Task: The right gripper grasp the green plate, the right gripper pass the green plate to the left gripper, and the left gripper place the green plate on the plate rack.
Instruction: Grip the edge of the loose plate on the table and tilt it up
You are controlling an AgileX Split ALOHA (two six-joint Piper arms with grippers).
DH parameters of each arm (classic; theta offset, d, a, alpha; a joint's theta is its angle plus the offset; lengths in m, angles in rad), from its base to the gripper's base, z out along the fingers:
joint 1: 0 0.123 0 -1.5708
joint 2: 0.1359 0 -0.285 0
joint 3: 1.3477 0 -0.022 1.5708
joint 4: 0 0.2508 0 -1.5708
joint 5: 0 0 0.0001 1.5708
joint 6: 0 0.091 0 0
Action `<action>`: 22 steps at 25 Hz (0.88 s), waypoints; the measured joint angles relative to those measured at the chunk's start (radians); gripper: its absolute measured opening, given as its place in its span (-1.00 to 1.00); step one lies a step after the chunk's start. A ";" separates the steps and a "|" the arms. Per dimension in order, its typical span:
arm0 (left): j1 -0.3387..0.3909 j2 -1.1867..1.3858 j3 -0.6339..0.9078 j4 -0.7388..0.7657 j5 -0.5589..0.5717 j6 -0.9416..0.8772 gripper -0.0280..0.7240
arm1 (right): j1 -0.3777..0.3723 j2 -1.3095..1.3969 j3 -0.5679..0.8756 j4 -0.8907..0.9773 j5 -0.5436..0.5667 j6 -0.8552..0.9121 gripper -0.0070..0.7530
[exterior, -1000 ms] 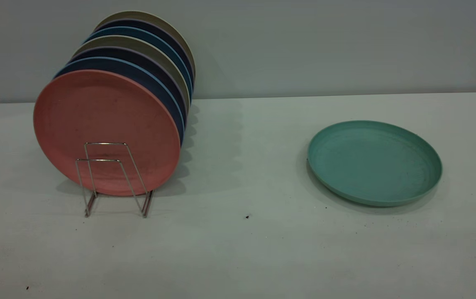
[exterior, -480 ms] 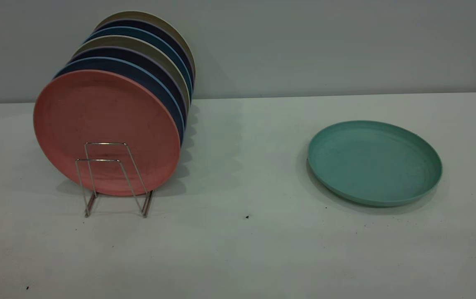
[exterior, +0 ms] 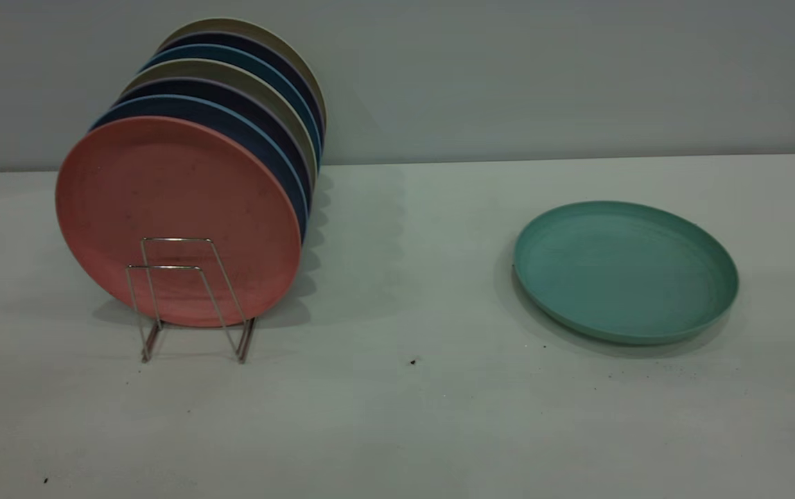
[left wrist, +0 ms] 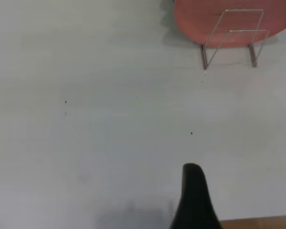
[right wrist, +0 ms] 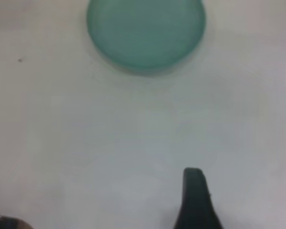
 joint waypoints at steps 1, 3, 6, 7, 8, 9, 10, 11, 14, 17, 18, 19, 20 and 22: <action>0.000 0.068 -0.023 0.000 -0.015 0.014 0.59 | 0.000 0.048 -0.019 0.017 -0.017 -0.015 0.44; 0.000 0.181 -0.076 0.000 -0.037 0.039 0.60 | 0.000 0.160 -0.056 0.059 -0.033 -0.044 0.44; 0.000 0.328 -0.129 0.000 -0.091 0.072 0.60 | 0.000 0.307 -0.103 0.138 -0.061 -0.103 0.44; 0.000 0.373 -0.141 0.000 -0.112 0.077 0.60 | 0.000 0.354 -0.112 0.166 -0.080 -0.127 0.44; 0.000 0.418 -0.150 0.000 -0.140 0.083 0.60 | 0.000 0.391 -0.118 0.194 -0.102 -0.151 0.44; 0.000 0.453 -0.159 -0.014 -0.168 0.089 0.60 | 0.000 0.435 -0.123 0.219 -0.125 -0.177 0.44; 0.000 0.495 -0.169 -0.029 -0.190 0.101 0.60 | 0.000 0.478 -0.125 0.250 -0.150 -0.200 0.44; 0.000 0.535 -0.179 -0.054 -0.214 0.121 0.60 | 0.000 0.515 -0.125 0.284 -0.175 -0.230 0.44; 0.000 0.643 -0.210 -0.165 -0.264 0.200 0.60 | 0.000 0.647 -0.127 0.380 -0.238 -0.315 0.44; -0.009 0.739 -0.242 -0.295 -0.300 0.300 0.60 | 0.000 0.774 -0.153 0.458 -0.285 -0.381 0.44; -0.019 0.770 -0.254 -0.336 -0.310 0.331 0.60 | 0.000 0.810 -0.166 0.480 -0.294 -0.398 0.44; -0.030 0.801 -0.263 -0.375 -0.319 0.359 0.60 | 0.000 0.852 -0.185 0.496 -0.299 -0.415 0.44; -0.048 0.827 -0.274 -0.411 -0.329 0.379 0.60 | 0.000 0.893 -0.206 0.510 -0.301 -0.427 0.44; -0.091 0.885 -0.289 -0.463 -0.353 0.418 0.60 | 0.000 0.962 -0.247 0.528 -0.303 -0.444 0.44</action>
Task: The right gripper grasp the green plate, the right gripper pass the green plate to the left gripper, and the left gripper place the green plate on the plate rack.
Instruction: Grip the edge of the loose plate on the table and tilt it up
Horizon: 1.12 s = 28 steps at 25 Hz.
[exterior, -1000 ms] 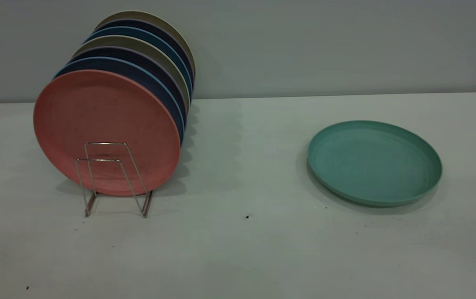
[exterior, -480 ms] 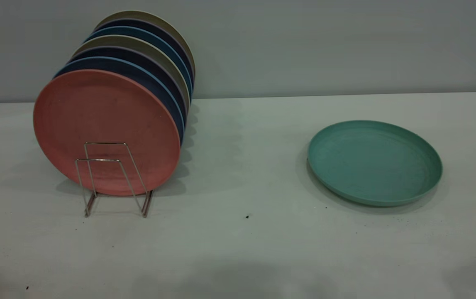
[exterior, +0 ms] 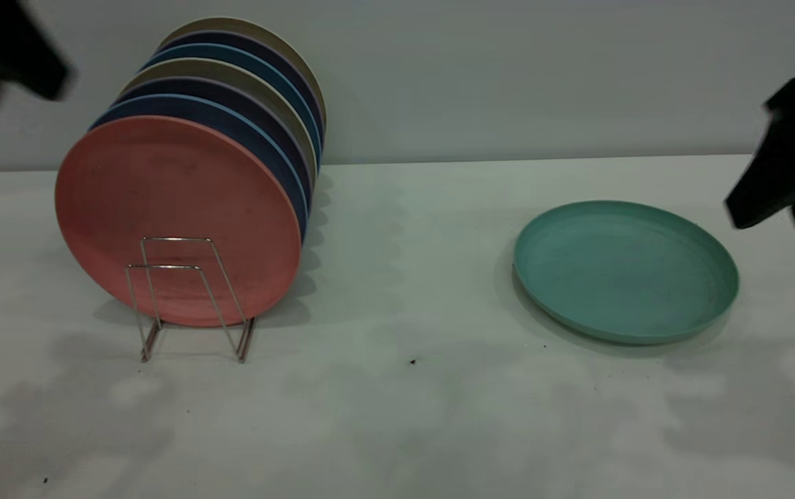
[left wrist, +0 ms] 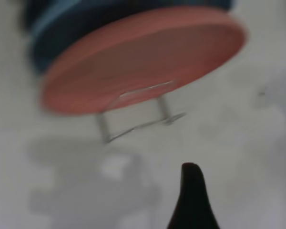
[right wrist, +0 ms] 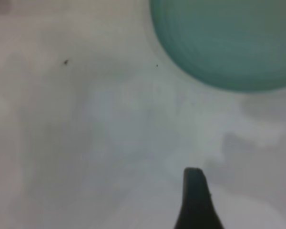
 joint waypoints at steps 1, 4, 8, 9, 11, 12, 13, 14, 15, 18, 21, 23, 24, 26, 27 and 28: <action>-0.026 0.024 -0.005 -0.019 -0.015 0.011 0.60 | 0.000 0.034 -0.024 0.004 -0.002 -0.003 0.44; -0.103 0.113 -0.020 -0.056 -0.070 0.027 0.60 | -0.011 0.125 -0.094 0.015 0.004 -0.008 0.44; -0.189 0.213 -0.029 -0.083 -0.164 0.032 0.60 | -0.072 0.239 -0.180 0.034 0.036 -0.018 0.44; -0.207 0.232 -0.029 -0.085 -0.188 0.032 0.60 | -0.095 0.269 -0.201 0.041 0.047 -0.023 0.44; -0.235 0.269 -0.029 -0.088 -0.223 0.033 0.60 | -0.142 0.325 -0.242 0.074 0.074 -0.051 0.44; -0.248 0.281 -0.029 -0.091 -0.241 0.033 0.60 | -0.166 0.358 -0.265 0.096 0.089 -0.076 0.44; -0.258 0.294 -0.030 -0.092 -0.254 0.033 0.60 | -0.188 0.392 -0.286 0.127 0.106 -0.103 0.43; -0.265 0.304 -0.031 -0.092 -0.268 0.033 0.60 | -0.205 0.422 -0.302 0.164 0.120 -0.140 0.43; -0.273 0.312 -0.032 -0.092 -0.279 0.033 0.60 | -0.223 0.459 -0.320 0.206 0.131 -0.179 0.42; -0.281 0.318 -0.034 -0.094 -0.303 0.034 0.60 | -0.265 0.560 -0.370 0.311 0.158 -0.272 0.38; -0.281 0.318 -0.035 -0.094 -0.312 0.034 0.60 | -0.304 0.641 -0.421 0.361 0.161 -0.305 0.35; -0.281 0.318 -0.035 -0.095 -0.312 0.034 0.60 | -0.321 0.686 -0.456 0.373 0.162 -0.310 0.32; -0.281 0.318 -0.035 -0.095 -0.313 0.034 0.59 | -0.326 0.706 -0.470 0.375 0.166 -0.311 0.31; -0.281 0.318 -0.035 -0.095 -0.313 0.034 0.59 | -0.327 0.738 -0.500 0.377 0.180 -0.312 0.30; -0.281 0.318 -0.035 -0.095 -0.313 0.034 0.59 | -0.327 0.755 -0.515 0.378 0.191 -0.315 0.29; -0.281 0.318 -0.035 -0.095 -0.313 0.034 0.59 | -0.325 0.770 -0.526 0.383 0.200 -0.318 0.29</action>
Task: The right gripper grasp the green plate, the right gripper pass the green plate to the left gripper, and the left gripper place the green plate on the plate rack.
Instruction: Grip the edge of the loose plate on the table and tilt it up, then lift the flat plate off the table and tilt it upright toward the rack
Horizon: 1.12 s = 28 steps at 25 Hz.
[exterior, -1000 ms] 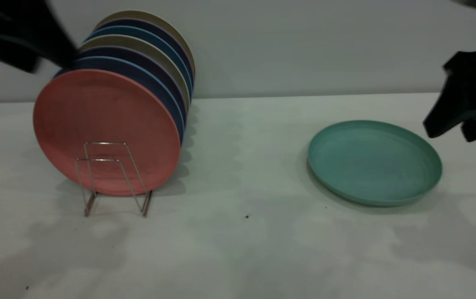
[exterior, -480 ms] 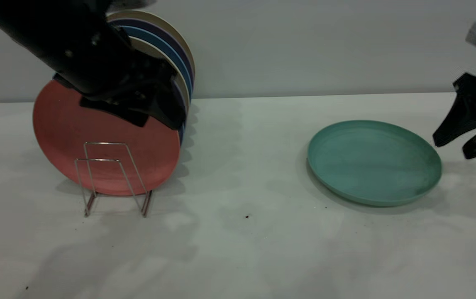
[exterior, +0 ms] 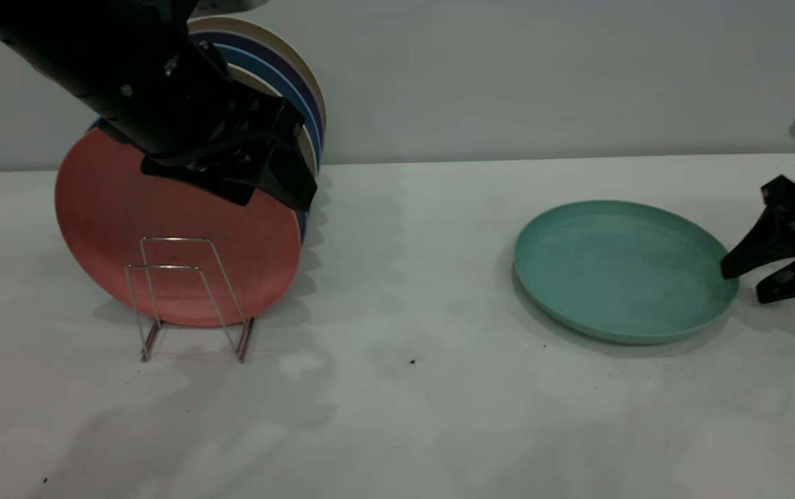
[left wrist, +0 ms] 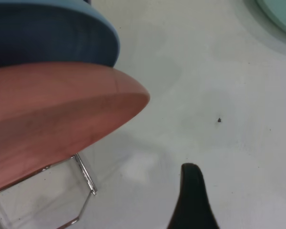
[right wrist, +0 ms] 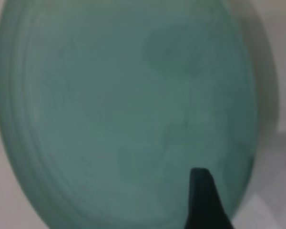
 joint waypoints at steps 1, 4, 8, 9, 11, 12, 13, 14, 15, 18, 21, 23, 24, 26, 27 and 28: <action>0.000 0.000 0.000 0.000 0.000 0.000 0.59 | 0.002 0.011 -0.012 0.005 0.007 -0.002 0.29; 0.000 0.000 0.000 0.000 0.000 0.000 0.59 | 0.013 0.036 -0.031 0.022 0.019 -0.013 0.27; 0.000 0.000 0.000 0.000 0.000 0.000 0.59 | 0.037 0.051 -0.041 0.054 0.009 -0.032 0.19; 0.000 0.000 0.000 0.000 0.000 0.000 0.59 | 0.046 0.055 -0.044 0.059 0.007 -0.034 0.15; 0.000 0.000 0.000 0.000 0.000 0.000 0.59 | 0.060 0.062 -0.049 0.072 -0.006 -0.038 0.04; 0.000 0.000 0.000 0.000 0.000 0.000 0.59 | 0.066 0.066 -0.050 0.081 -0.011 -0.038 -0.06; 0.000 0.000 0.000 0.000 0.000 0.000 0.59 | 0.071 0.068 -0.050 0.086 -0.019 -0.039 -0.19; 0.000 0.000 0.000 0.000 0.000 0.000 0.59 | 0.076 0.072 -0.050 0.089 -0.025 -0.041 -0.38; 0.000 0.000 0.000 0.000 0.000 -0.001 0.59 | 0.077 0.074 -0.050 0.091 -0.029 -0.045 -0.57; 0.000 0.000 0.000 -0.023 0.000 -0.001 0.59 | 0.078 0.079 -0.050 0.099 -0.029 -0.083 -0.91; 0.000 0.005 0.000 -0.072 0.000 -0.002 0.59 | 0.078 0.084 -0.050 0.115 0.023 -0.159 -0.95; 0.000 0.020 0.000 -0.105 0.001 -0.002 0.59 | 0.080 0.084 -0.050 0.134 0.093 -0.214 -0.95; 0.000 0.029 0.000 -0.120 0.000 -0.002 0.59 | 0.085 0.083 -0.050 0.142 0.131 -0.234 -0.95; 0.000 0.056 0.000 -0.172 -0.004 -0.002 0.59 | 0.100 0.073 -0.050 0.147 0.181 -0.270 -0.95; 0.000 0.068 0.000 -0.202 -0.008 -0.002 0.59 | 0.112 0.066 -0.050 0.148 0.193 -0.281 -0.95; 0.000 0.083 0.000 -0.228 -0.010 -0.002 0.59 | 0.125 0.058 -0.050 0.149 0.204 -0.286 -0.95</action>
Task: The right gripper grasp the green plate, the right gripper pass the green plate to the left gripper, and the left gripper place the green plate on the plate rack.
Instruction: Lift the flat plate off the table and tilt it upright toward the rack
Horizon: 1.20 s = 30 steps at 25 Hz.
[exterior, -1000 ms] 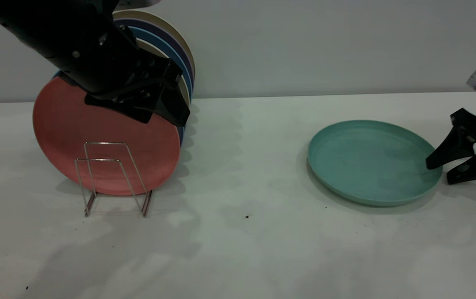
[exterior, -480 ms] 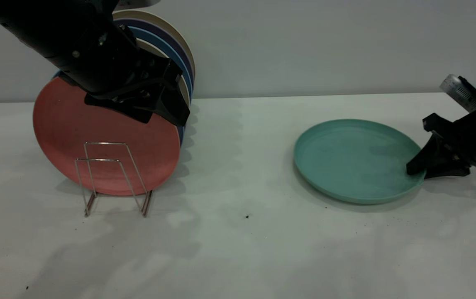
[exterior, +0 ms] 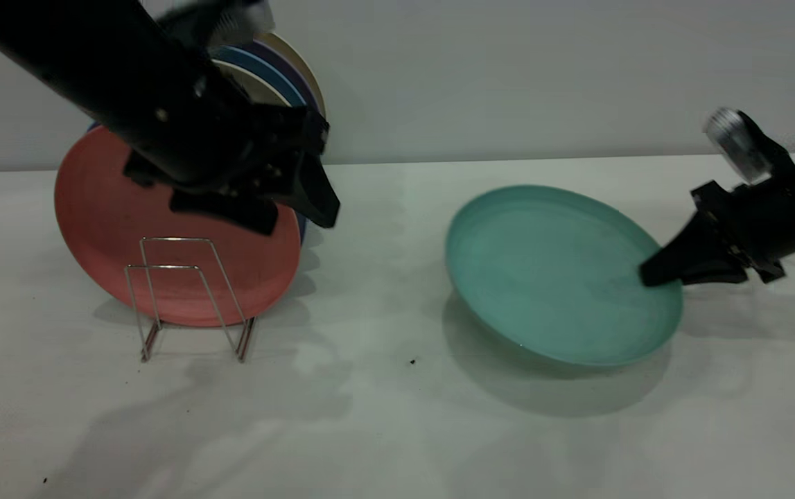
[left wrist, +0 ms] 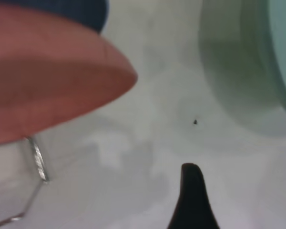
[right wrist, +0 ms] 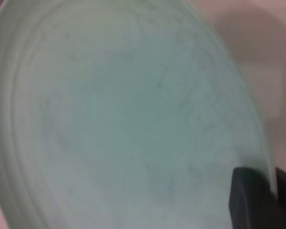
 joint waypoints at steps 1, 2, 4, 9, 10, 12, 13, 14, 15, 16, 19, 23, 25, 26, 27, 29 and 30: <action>0.000 0.016 0.000 -0.029 -0.001 0.001 0.59 | 0.012 -0.006 0.000 0.003 0.007 -0.006 -0.95; 0.000 0.030 0.000 -0.059 -0.002 0.003 0.59 | 0.025 -0.016 0.000 0.009 0.014 -0.014 -0.95; -0.001 0.053 0.000 -0.110 -0.010 0.011 0.59 | 0.054 -0.036 0.000 0.015 0.021 -0.025 -0.95; -0.022 0.080 -0.005 -0.205 -0.020 0.102 0.59 | 0.109 -0.052 0.000 0.017 0.024 -0.032 -0.95; -0.026 0.080 -0.011 -0.209 -0.011 0.116 0.59 | 0.115 -0.052 0.000 0.017 0.021 -0.032 -0.95; -0.029 0.080 -0.025 -0.213 0.001 0.131 0.59 | 0.122 -0.052 0.000 0.017 0.018 -0.032 -0.95; -0.029 0.080 -0.033 -0.214 0.007 0.133 0.59 | 0.122 -0.052 0.000 0.017 0.017 -0.032 -0.95; -0.029 0.080 -0.037 -0.214 0.007 0.136 0.59 | 0.122 -0.052 0.000 0.017 0.017 -0.032 -0.95; -0.029 0.080 -0.041 -0.214 0.007 0.141 0.59 | 0.122 -0.052 0.000 0.017 0.018 -0.032 -0.95; -0.029 0.080 -0.041 -0.214 0.004 0.146 0.59 | 0.122 -0.053 0.000 0.017 0.020 -0.032 -0.95; -0.029 0.090 -0.041 -0.214 0.002 0.156 0.59 | 0.122 -0.058 0.000 0.030 0.049 -0.036 -0.95; -0.029 0.121 -0.050 -0.270 -0.003 0.162 0.52 | 0.126 -0.071 0.000 0.046 0.096 -0.048 -0.94; -0.029 0.127 -0.051 -0.307 -0.012 0.185 0.36 | 0.136 -0.071 0.000 0.045 0.112 -0.050 -0.94; -0.029 0.131 -0.051 -0.323 -0.015 0.202 0.27 | 0.143 -0.071 0.000 0.045 0.118 -0.050 -0.94; -0.029 0.134 -0.051 -0.336 -0.015 0.217 0.15 | 0.151 -0.071 0.000 0.045 0.122 -0.050 -0.94; -0.029 0.135 -0.051 -0.355 -0.015 0.232 -0.10 | 0.173 -0.071 0.000 0.045 0.124 -0.051 -0.94; -0.029 0.135 -0.051 -0.363 -0.015 0.237 -0.23 | 0.182 -0.071 0.000 0.045 0.125 -0.055 -0.93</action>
